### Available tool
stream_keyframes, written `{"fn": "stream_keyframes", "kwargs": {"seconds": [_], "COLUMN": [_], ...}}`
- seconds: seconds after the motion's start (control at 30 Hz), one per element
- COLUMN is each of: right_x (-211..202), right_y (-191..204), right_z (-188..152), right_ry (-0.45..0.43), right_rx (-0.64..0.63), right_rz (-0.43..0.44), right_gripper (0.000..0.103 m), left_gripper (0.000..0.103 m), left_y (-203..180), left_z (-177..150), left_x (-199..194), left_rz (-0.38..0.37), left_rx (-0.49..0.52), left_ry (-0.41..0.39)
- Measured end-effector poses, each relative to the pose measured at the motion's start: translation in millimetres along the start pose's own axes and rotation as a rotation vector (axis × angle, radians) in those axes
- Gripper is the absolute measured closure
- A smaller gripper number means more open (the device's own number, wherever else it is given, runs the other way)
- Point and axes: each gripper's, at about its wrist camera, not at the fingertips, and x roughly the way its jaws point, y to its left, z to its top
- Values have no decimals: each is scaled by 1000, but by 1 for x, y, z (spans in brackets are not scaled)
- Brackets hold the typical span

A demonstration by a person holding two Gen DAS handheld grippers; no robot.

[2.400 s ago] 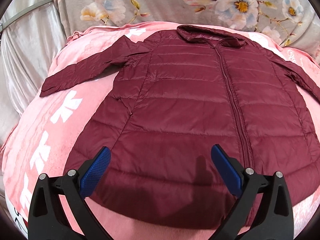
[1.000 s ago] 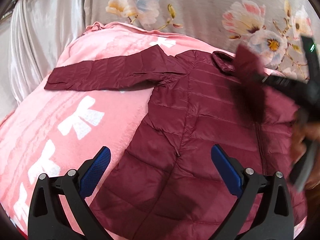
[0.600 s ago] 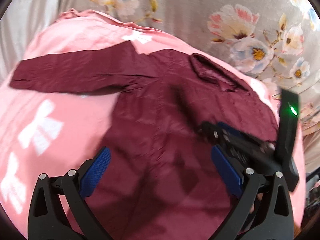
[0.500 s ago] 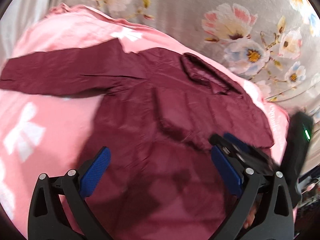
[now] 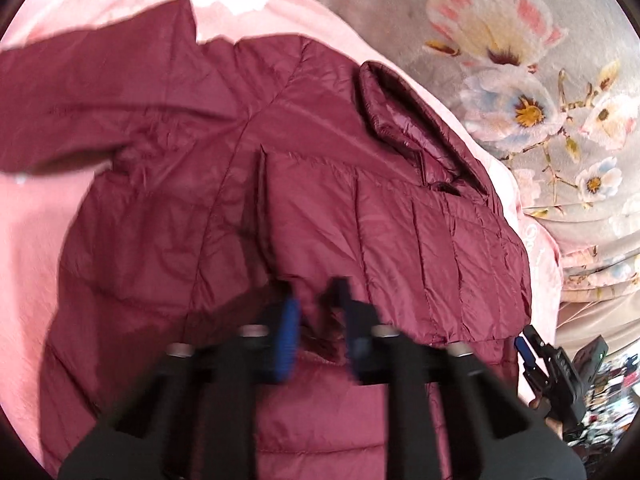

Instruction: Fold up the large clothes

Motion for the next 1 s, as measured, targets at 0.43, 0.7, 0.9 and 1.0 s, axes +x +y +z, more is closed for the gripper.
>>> {"fn": "stream_keyframes", "kwargs": {"seconds": [0.43,0.7,0.9,1.0], "right_x": [-18,14,27,23], "right_y": [38,17,12,16], "right_z": [19,8,2,2], "right_ry": [-171,-84,-36,-19], "right_rx": [-119,-171,-195,-223], "right_rz": [-5,-189,-225,-260], "right_gripper": [100,101,101,99], "left_gripper": [101,100,100,98], "left_y": [-11,6,-1,-3], "left_z": [13,-20,-29,-30], "left_x": [-37,10,16,15], "left_rz": [173,265,310,329], "left_rx": [130,176,231,252], "left_ry": [-167,-81,-110,-118]}}
